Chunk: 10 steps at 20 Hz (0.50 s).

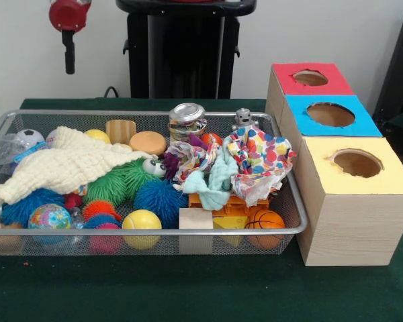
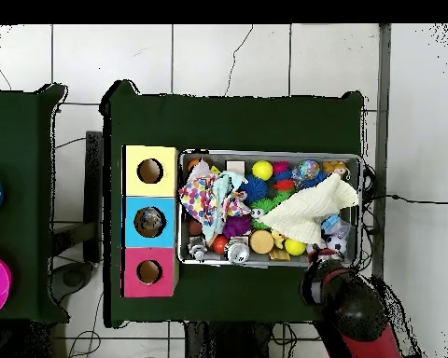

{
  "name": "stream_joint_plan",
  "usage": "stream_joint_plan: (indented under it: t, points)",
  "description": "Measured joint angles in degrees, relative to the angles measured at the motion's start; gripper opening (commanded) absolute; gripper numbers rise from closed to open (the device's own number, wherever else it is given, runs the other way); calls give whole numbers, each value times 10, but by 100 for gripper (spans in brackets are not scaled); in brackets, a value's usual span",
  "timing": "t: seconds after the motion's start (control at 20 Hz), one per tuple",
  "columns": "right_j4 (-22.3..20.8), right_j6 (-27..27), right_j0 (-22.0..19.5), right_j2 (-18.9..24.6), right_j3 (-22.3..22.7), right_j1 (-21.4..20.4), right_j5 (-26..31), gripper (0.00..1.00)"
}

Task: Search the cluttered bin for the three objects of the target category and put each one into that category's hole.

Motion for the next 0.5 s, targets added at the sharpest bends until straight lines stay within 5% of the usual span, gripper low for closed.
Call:
stream_joint_plan:
  t: [0.5]
  points:
    - [-55, 0, 8, -6, -60, 34, 16, 100]
